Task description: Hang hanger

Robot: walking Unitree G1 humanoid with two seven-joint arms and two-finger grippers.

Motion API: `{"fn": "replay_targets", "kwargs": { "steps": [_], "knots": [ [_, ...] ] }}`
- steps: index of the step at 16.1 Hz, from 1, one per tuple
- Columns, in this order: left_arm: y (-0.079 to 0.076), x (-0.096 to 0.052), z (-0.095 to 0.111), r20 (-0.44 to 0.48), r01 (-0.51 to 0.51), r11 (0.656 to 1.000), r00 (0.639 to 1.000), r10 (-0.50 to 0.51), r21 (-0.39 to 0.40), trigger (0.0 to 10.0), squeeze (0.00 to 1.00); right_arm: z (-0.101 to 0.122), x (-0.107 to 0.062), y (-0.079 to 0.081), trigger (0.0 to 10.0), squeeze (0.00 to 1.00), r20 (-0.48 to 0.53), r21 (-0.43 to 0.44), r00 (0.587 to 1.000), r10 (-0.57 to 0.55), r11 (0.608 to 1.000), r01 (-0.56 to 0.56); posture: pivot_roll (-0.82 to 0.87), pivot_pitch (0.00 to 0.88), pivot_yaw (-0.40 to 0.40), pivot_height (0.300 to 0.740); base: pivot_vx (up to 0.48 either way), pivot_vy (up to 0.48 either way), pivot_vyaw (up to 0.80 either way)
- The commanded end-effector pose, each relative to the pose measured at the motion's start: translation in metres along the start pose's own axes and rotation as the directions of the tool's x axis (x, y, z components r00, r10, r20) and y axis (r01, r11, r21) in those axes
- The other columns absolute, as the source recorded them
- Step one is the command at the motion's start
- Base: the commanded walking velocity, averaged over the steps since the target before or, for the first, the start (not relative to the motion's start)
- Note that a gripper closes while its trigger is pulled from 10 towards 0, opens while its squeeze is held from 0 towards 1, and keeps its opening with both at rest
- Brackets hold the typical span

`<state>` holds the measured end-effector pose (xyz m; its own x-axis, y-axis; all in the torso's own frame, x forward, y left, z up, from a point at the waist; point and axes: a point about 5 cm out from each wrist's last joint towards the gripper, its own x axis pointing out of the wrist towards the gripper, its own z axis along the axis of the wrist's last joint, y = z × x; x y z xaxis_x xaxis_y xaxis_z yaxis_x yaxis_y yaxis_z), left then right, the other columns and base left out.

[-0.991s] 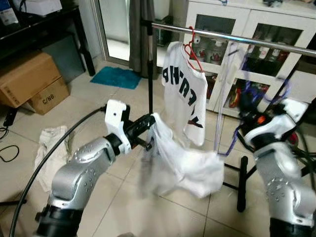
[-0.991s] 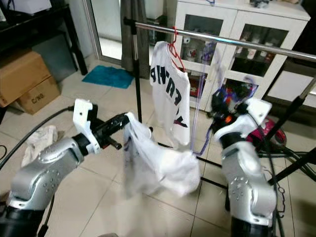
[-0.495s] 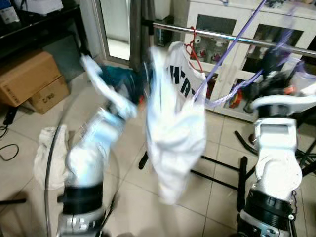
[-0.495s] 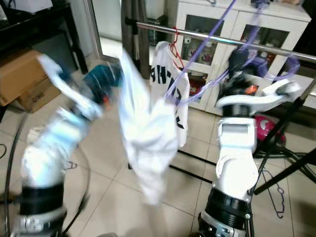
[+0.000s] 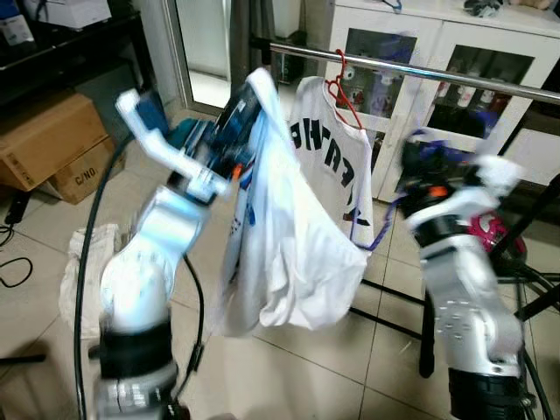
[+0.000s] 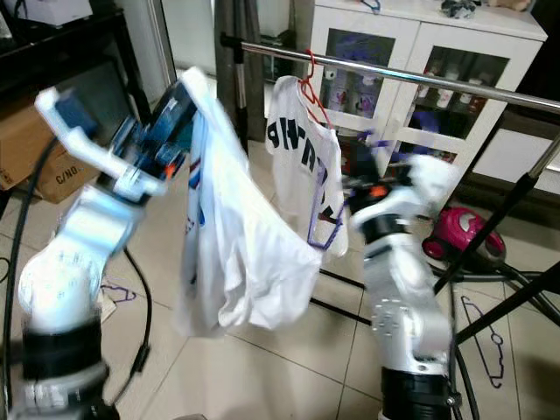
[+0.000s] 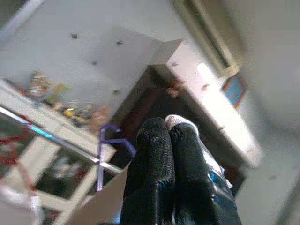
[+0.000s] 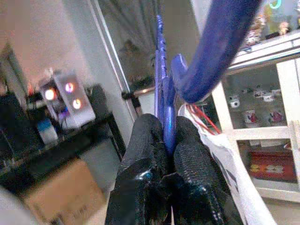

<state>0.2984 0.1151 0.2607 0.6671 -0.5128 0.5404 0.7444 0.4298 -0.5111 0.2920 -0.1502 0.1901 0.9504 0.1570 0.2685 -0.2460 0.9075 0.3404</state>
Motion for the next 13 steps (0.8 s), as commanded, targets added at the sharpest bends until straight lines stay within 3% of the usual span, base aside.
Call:
{"fn": "replay_targets", "kwargs": {
  "steps": [1, 2, 3, 4, 5, 6, 8, 11, 12, 13],
  "knots": [
    [0.004, 0.003, -0.005, -0.026, -0.023, 1.000, 0.999, 0.024, 0.021, 0.0, 0.00, 0.002, 0.003, 0.002, 0.0, 0.00, 0.008, -0.037, 1.000, 0.015, 0.999, -0.015, 0.09, 0.000, 0.013, 0.740, 0.000, 0.000, 0.00],
    [0.001, 0.018, -0.009, -0.036, 0.008, 1.000, 0.999, -0.008, 0.011, 0.0, 0.00, -0.010, 0.015, 0.019, 0.0, 0.00, -0.045, -0.117, 0.996, 0.071, 0.990, -0.076, 0.09, 0.000, 0.020, 0.740, 0.000, 0.000, 0.00],
    [-0.008, 0.032, -0.014, -0.033, 0.057, 0.998, 0.998, -0.058, -0.028, 0.0, 0.00, -0.014, 0.024, 0.031, 0.0, 0.00, -0.038, -0.039, 0.997, 0.067, 0.997, -0.068, 0.08, 0.000, 0.022, 0.740, 0.000, 0.000, 0.00],
    [-0.017, 0.038, -0.017, -0.038, 0.097, 0.994, 0.994, -0.099, -0.053, 0.0, 0.00, -0.012, 0.029, 0.032, 0.0, 0.00, -0.005, 0.110, 1.000, 0.003, 0.994, -0.002, 0.09, 0.000, 0.023, 0.740, 0.000, 0.000, 0.00],
    [-0.021, 0.040, -0.020, -0.041, 0.118, 0.991, 0.992, -0.121, -0.069, 0.0, 0.00, -0.008, 0.031, 0.032, 0.0, 0.00, 0.023, 0.170, 0.999, -0.030, 0.985, 0.026, 0.09, 0.000, 0.023, 0.740, 0.000, 0.000, 0.00],
    [-0.033, 0.040, -0.027, -0.057, 0.166, 0.978, 0.983, -0.174, -0.125, 0.0, 0.00, 0.005, 0.036, 0.028, 0.0, 0.00, 0.114, 0.302, 0.989, -0.094, 0.952, 0.055, 0.09, 0.000, 0.023, 0.740, 0.000, 0.000, 0.00],
    [-0.039, 0.029, -0.048, -0.144, 0.173, 0.973, 0.970, -0.195, -0.151, 0.0, 0.00, 0.026, 0.040, 0.014, 0.0, 0.00, 0.239, 0.513, 0.951, -0.195, 0.857, 0.046, 0.09, 0.000, 0.025, 0.740, 0.000, 0.000, 0.00],
    [-0.027, 0.006, -0.064, -0.291, 0.102, 0.987, 0.947, -0.134, -0.121, 0.0, 0.00, 0.042, 0.040, -0.013, 0.0, 0.00, 0.311, 0.708, 0.888, -0.339, 0.706, 0.022, 0.09, 0.000, 0.026, 0.740, 0.000, 0.000, 0.00],
    [-0.017, -0.009, -0.069, -0.385, 0.067, 0.994, 0.918, -0.096, -0.089, 0.0, 0.00, 0.050, 0.039, -0.020, 0.0, 0.00, 0.338, 0.782, 0.869, -0.361, 0.622, -0.046, 0.10, 0.000, 0.021, 0.740, 0.000, 0.000, 0.00],
    [-0.010, -0.018, -0.071, -0.421, 0.038, 0.997, 0.905, -0.063, -0.068, 0.0, 0.00, 0.055, 0.040, -0.025, 0.0, 0.00, 0.353, 0.818, 0.860, -0.369, 0.567, -0.093, 0.09, 0.000, 0.020, 0.740, 0.000, 0.000, 0.00]
  ]
}}
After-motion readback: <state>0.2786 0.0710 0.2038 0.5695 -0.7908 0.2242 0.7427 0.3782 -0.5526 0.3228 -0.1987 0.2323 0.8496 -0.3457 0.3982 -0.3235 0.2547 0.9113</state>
